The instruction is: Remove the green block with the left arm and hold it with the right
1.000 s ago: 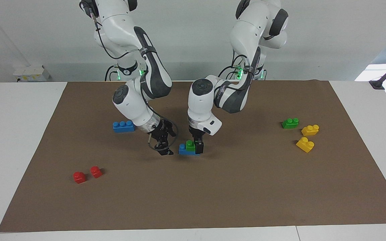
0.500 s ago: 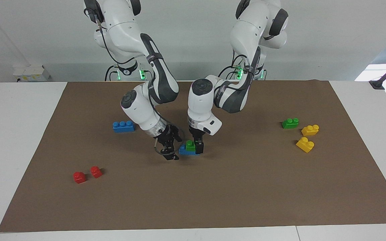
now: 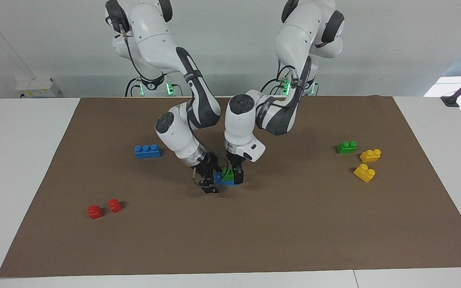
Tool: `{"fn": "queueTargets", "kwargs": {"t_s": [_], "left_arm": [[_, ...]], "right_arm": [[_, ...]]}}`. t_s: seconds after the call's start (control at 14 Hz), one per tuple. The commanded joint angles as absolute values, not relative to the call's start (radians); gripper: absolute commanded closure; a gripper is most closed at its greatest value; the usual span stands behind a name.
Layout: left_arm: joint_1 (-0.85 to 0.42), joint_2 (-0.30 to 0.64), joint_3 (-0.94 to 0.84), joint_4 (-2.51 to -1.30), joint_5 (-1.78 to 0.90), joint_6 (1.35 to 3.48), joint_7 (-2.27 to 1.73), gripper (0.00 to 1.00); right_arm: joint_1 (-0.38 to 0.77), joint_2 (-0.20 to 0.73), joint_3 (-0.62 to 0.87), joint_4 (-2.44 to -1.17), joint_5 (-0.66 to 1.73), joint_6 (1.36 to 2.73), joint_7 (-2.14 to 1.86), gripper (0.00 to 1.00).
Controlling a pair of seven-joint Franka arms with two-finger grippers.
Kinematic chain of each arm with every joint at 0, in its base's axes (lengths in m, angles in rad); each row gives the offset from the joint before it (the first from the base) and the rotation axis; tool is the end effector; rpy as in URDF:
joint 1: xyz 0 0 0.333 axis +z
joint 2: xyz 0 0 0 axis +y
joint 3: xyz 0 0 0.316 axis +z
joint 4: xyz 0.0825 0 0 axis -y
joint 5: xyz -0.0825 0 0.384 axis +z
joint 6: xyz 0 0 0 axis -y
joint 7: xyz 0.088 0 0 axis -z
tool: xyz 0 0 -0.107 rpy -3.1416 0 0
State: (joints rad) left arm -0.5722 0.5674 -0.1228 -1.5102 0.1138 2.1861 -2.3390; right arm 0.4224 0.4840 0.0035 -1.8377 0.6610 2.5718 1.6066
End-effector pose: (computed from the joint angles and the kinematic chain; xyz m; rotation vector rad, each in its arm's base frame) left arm 0.5604 -0.4429 0.3464 2.1038 2.1799 0.0574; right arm 0.6112 0.2660 0.2882 -1.7811 2.0287 0.3204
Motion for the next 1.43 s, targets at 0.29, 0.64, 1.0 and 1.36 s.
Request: {"fn": "queueTargets", "kwargs": {"t_s": [0.29, 0.64, 1.0, 1.36], "left_arm": [[-0.588, 0.541, -0.103, -1.548, 0.135, 2.214, -2.365, 0.00], [-0.588, 0.541, -0.103, -1.548, 0.135, 2.218, -2.379, 0.00], [-0.589, 0.543, -0.091, -1.546, 0.144, 2.253, -2.401, 0.03], [-0.591, 0.543, -0.089, -1.548, 0.158, 2.261, -2.433, 0.35]], "right_arm": [[0.437, 0.492, 0.005, -1.827, 0.698, 2.599, 1.605, 0.78], [0.431, 0.492, 0.005, -1.825, 0.698, 2.599, 1.603, 1.00], [0.431, 0.497, 0.005, -1.829, 0.698, 2.600, 1.588, 1.00], [0.433, 0.497, 0.005, -1.829, 0.698, 2.602, 1.582, 1.00]]}}
